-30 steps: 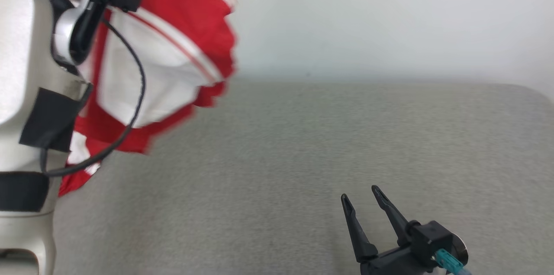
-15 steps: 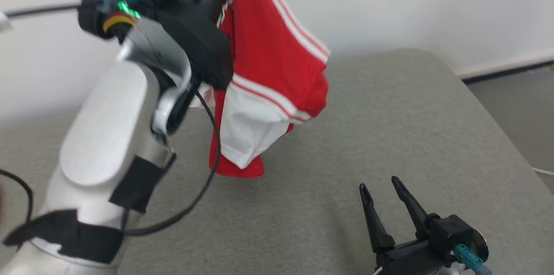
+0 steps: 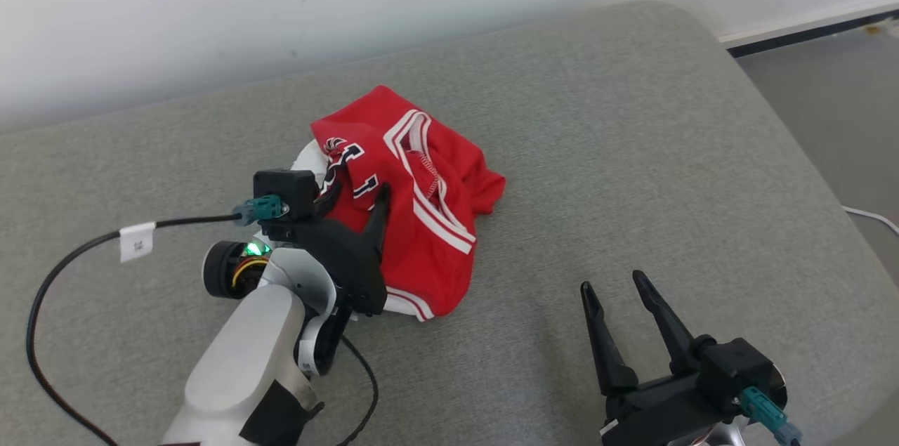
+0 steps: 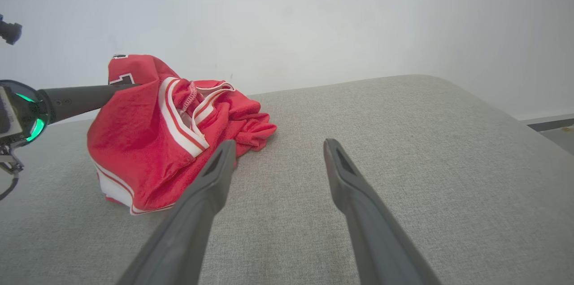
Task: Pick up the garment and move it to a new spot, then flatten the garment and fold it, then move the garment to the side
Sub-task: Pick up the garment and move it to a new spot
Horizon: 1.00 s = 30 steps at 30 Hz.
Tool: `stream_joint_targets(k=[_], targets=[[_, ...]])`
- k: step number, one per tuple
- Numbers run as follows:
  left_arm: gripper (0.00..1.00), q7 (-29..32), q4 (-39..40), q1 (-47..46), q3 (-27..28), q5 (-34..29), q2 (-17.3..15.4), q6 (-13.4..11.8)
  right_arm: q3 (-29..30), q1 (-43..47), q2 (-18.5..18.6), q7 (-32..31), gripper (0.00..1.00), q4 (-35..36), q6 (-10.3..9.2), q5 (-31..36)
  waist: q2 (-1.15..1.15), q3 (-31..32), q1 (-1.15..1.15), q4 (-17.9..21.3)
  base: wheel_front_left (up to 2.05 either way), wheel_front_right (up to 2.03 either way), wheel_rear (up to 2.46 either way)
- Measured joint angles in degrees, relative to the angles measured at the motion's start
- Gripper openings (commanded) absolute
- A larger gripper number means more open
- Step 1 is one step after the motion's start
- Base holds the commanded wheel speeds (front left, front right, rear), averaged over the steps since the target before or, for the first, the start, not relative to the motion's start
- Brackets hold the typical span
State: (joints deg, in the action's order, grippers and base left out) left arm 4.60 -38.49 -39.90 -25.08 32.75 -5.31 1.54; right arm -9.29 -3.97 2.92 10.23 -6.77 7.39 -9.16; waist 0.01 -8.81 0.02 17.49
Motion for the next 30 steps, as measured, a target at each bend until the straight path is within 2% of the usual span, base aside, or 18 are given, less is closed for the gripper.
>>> stream_joint_targets(k=[6,10,13,16,21,26,30], targets=[[1.00,-11.69,1.87,3.44,2.22,2.53,1.11,1.68,2.77,-0.37,0.00,0.76,1.00,-0.68,0.00,0.10,0.00,-0.55,0.00,-3.38,0.00,0.00,0.00],[1.00,-17.84,6.16,7.92,3.58,1.75,-1.13,2.16,5.92,-0.03,0.00,1.41,1.00,-1.36,0.00,-0.54,-0.01,0.21,-0.02,-6.19,0.00,0.00,0.00],[1.00,-19.16,10.63,13.52,5.01,0.86,-3.10,1.91,7.42,0.87,-0.01,1.64,1.00,-1.77,0.00,-0.57,-0.01,1.15,-0.02,-7.98,0.00,0.00,0.00],[1.00,-19.49,17.19,19.47,8.56,-1.82,-5.02,0.04,8.24,1.02,-0.01,2.00,1.00,-2.65,0.00,-0.33,-0.01,2.27,-0.02,-9.53,0.00,0.00,0.00],[1.00,-19.64,29.43,30.73,17.33,-7.67,-4.05,-1.02,8.16,1.32,-0.03,3.39,1.00,-5.09,0.00,-0.42,-0.01,4.42,-0.02,-11.44,0.00,0.00,0.00],[1.00,-19.64,32.21,39.05,21.25,-12.96,-2.35,0.46,8.57,2.47,0.01,3.96,1.00,-6.37,0.00,-0.32,-0.02,6.72,-0.03,-12.77,0.00,0.00,0.00],[1.00,-19.64,31.14,42.70,22.50,-17.09,-1.98,0.48,8.22,1.71,-0.02,4.30,1.00,-9.75,0.00,0.16,-0.01,8.04,-0.03,-13.69,0.00,0.00,0.00]])
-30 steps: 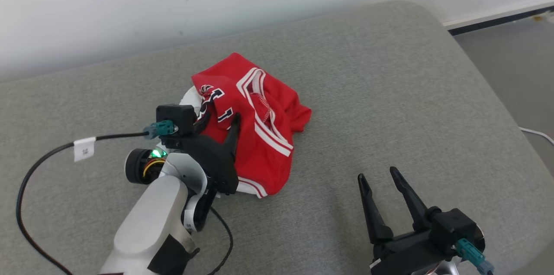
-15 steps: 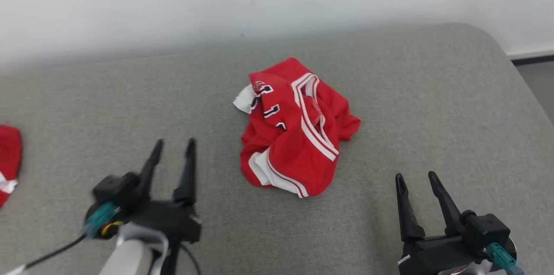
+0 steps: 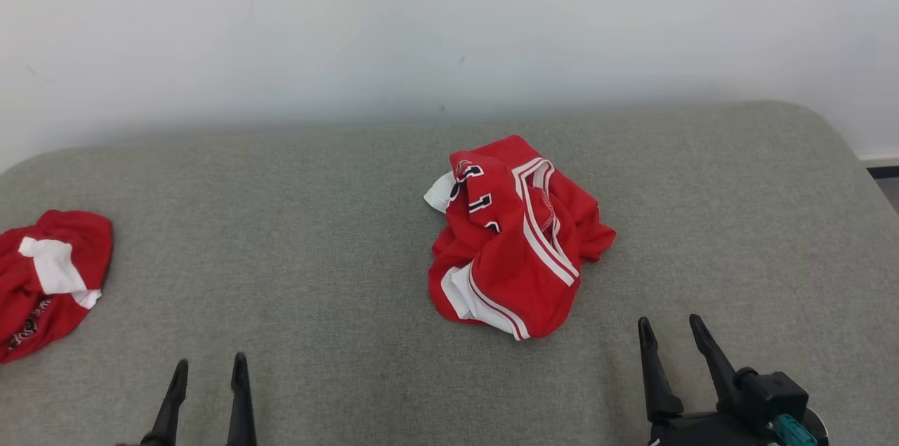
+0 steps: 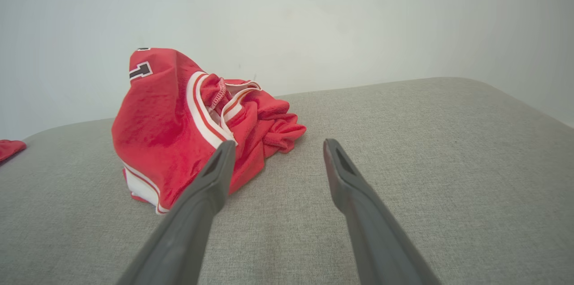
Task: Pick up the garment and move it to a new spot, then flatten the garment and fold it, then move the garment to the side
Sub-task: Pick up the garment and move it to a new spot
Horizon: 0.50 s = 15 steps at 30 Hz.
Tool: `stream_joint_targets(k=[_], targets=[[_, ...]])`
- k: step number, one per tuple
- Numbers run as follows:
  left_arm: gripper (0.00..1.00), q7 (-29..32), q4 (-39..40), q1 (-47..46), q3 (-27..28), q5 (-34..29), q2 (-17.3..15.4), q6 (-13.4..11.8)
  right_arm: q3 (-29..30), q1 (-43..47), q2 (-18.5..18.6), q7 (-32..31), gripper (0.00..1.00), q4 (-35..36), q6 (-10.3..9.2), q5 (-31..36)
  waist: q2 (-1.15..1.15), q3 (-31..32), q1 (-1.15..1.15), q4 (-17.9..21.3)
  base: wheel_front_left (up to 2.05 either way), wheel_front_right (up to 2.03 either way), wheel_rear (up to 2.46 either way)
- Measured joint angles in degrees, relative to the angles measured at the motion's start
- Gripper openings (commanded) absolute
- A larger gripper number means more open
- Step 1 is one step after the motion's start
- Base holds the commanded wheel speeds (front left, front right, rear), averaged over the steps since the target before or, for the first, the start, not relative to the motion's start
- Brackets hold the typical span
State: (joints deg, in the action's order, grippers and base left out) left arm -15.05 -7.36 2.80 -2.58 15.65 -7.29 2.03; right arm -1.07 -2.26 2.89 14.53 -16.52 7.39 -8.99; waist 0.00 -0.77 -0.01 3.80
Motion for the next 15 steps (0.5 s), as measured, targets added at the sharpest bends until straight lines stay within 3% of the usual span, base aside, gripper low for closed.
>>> stream_joint_targets(k=[15], targets=[[1.00,0.00,-3.59,3.07,3.34,-2.16,1.23,3.41,-2.52,-8.33,0.01,0.45,1.00,-14.24,0.00,-0.08,0.00,1.16,0.00,-3.66,0.00,0.00,0.00]])
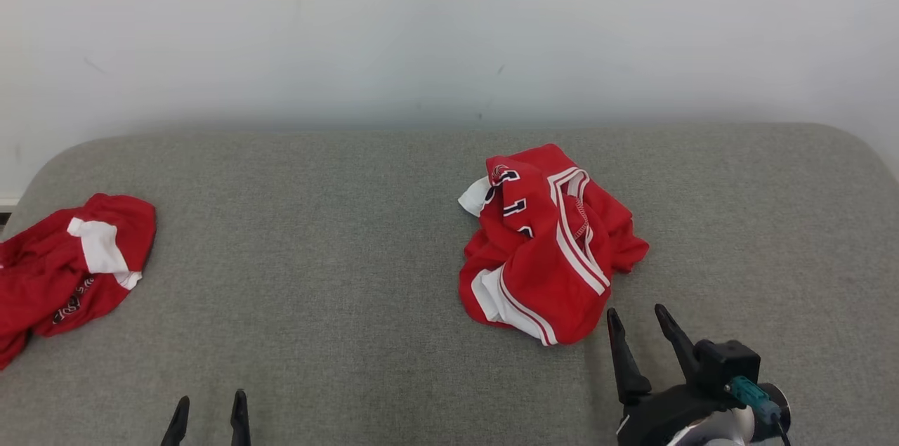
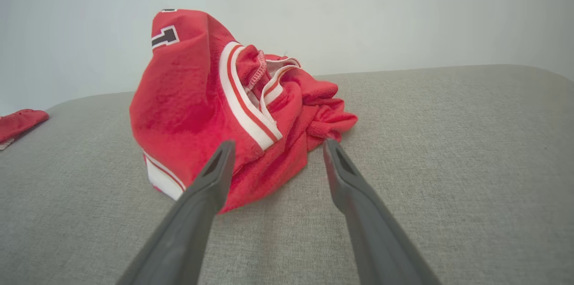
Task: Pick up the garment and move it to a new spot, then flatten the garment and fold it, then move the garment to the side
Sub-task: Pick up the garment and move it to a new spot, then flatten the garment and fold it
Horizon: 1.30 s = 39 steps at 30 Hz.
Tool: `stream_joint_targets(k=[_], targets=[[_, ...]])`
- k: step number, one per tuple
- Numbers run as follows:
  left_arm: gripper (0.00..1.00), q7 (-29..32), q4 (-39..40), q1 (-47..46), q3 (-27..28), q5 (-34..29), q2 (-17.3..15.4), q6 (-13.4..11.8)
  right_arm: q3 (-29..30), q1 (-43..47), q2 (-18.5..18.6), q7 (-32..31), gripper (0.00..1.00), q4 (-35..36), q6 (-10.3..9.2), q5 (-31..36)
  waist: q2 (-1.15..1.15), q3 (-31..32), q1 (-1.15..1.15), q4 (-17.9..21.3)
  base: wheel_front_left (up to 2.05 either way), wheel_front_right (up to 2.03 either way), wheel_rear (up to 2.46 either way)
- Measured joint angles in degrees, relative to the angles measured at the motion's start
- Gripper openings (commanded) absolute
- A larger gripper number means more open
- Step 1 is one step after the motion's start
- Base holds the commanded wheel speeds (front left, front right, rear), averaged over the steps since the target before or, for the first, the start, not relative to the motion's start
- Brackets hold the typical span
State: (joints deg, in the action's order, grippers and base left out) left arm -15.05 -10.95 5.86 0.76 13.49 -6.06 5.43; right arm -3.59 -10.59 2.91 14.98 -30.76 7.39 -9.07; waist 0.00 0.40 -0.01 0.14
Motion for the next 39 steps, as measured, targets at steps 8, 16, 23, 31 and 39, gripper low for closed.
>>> stream_joint_targets(k=[8,16,23,31,39], targets=[[1.00,0.00,-0.15,0.02,0.97,-0.77,0.93,0.66,-2.38,-5.56,-0.01,0.00,1.00,-4.53,0.00,-1.49,0.00,-1.00,0.01,-0.95,0.00,0.00,0.00],[1.00,0.00,-0.81,-1.24,1.05,-1.27,1.57,1.21,-4.92,-8.56,-0.03,0.01,1.00,-7.42,0.00,-3.37,0.00,-1.70,0.01,-0.40,0.00,0.00,0.00],[1.00,0.00,-1.25,-1.53,0.99,-1.32,1.93,1.65,-5.50,-9.53,-0.08,0.01,1.00,-7.76,0.00,-4.23,0.00,-1.88,0.01,-0.12,0.00,0.00,0.00],[1.00,0.00,-1.40,-1.98,-0.75,-1.16,2.26,1.74,-4.43,-6.84,-0.03,0.01,1.00,-3.75,0.00,-3.65,0.00,-1.78,0.01,-0.14,0.00,0.00,0.00],[1.00,0.00,-2.42,-3.50,-2.67,0.02,2.60,1.97,-4.77,-5.52,-0.01,0.01,1.00,-1.69,0.00,-3.66,0.00,-2.08,0.01,-0.18,0.00,0.00,0.00]])
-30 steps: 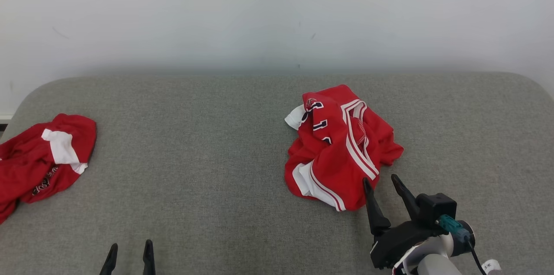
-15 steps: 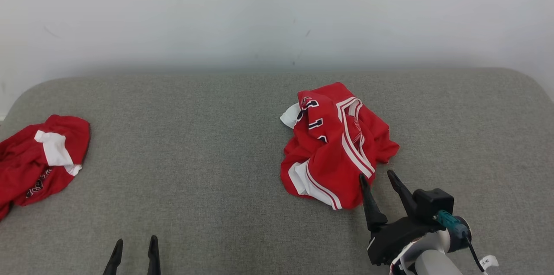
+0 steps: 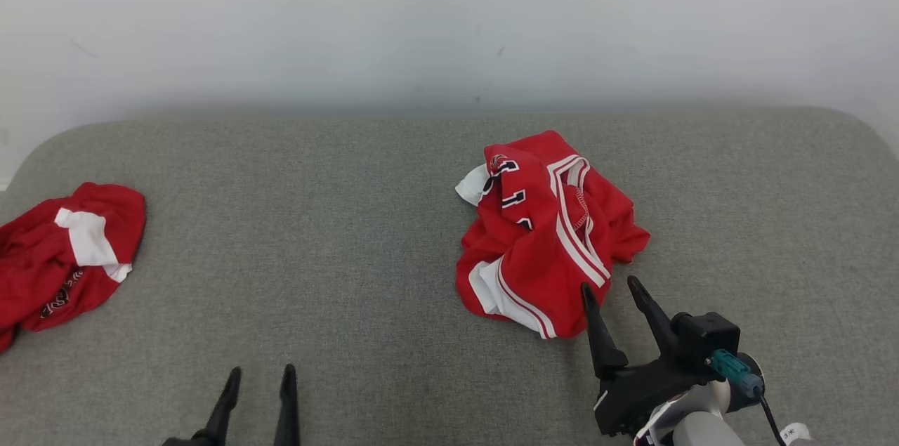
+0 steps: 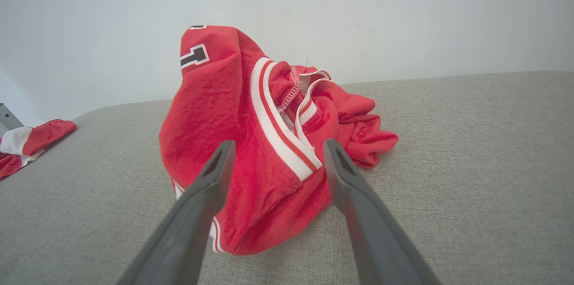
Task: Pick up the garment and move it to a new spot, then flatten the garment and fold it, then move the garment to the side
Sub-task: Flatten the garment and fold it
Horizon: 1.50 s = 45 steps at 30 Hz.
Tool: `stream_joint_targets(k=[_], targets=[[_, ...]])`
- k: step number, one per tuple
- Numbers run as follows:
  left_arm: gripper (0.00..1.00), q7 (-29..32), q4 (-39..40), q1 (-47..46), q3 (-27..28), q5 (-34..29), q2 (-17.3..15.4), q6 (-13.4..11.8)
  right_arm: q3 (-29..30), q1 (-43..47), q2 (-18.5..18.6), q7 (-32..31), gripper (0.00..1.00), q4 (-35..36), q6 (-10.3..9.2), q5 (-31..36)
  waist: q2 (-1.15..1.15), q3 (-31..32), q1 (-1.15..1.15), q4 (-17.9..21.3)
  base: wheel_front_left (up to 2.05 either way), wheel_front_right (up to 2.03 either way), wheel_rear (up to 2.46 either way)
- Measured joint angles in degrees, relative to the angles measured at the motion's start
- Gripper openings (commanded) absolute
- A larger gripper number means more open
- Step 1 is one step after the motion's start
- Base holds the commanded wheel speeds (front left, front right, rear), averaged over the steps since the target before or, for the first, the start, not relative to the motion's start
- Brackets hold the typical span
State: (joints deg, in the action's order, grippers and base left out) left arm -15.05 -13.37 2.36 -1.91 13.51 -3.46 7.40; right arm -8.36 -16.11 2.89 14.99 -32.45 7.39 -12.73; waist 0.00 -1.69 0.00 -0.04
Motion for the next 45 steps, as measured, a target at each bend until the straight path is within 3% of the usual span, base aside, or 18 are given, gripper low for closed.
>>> stream_joint_targets(k=[8,16,21,31,32,33,34,39,45], targets=[[1.00,0.20,-4.48,-9.19,-12.33,3.01,-0.56,0.01,-1.49,-0.58,-0.01,0.00,1.00,0.87,0.00,-0.24,0.00,-1.11,0.00,2.66,0.00,0.00,0.00],[1.00,4.65,-10.88,-20.74,-22.59,7.75,-1.07,0.02,-2.43,2.21,0.00,-0.01,1.00,4.59,0.00,-0.19,0.00,-2.30,0.01,8.03,0.00,0.00,0.00],[1.00,6.06,-16.00,-26.21,-24.31,8.88,-0.74,-0.05,-3.42,3.86,0.00,0.00,1.00,7.04,0.00,-0.20,0.00,-3.31,0.00,11.55,0.00,0.00,0.00],[1.00,9.45,-26.75,-33.60,-23.28,11.84,0.30,-5.55,-6.42,1.75,0.00,0.00,1.00,6.60,0.00,-1.85,0.01,-6.33,0.01,15.89,0.00,0.00,0.00],[0.82,9.69,-27.60,-34.16,-23.31,12.21,0.33,-5.92,-6.57,1.63,0.00,0.00,1.00,6.44,0.00,-1.87,0.01,-6.57,0.01,16.11,0.00,0.00,0.00],[0.35,9.57,-28.21,-34.76,-23.24,12.88,0.37,-6.14,-6.67,1.36,0.00,0.00,1.00,6.27,0.00,-1.91,0.01,-6.79,0.01,16.30,0.00,0.00,0.00],[0.00,9.57,-28.21,-34.76,-23.24,12.88,0.37,-6.14,-6.67,1.36,0.00,0.00,1.00,6.27,0.00,-1.91,0.01,-6.79,0.01,16.30,0.00,0.00,0.00],[0.00,7.19,-27.67,-40.91,-25.85,15.75,0.45,-4.42,-6.06,0.70,0.02,0.00,1.00,6.05,0.00,-1.86,0.01,-7.37,0.01,15.74,0.00,0.00,0.00],[0.00,4.15,-19.28,-51.94,-33.75,22.12,0.47,-3.64,-5.63,-0.88,0.01,0.01,1.00,4.55,0.00,-1.63,0.01,-7.02,0.00,13.99,0.00,0.00,0.00]])
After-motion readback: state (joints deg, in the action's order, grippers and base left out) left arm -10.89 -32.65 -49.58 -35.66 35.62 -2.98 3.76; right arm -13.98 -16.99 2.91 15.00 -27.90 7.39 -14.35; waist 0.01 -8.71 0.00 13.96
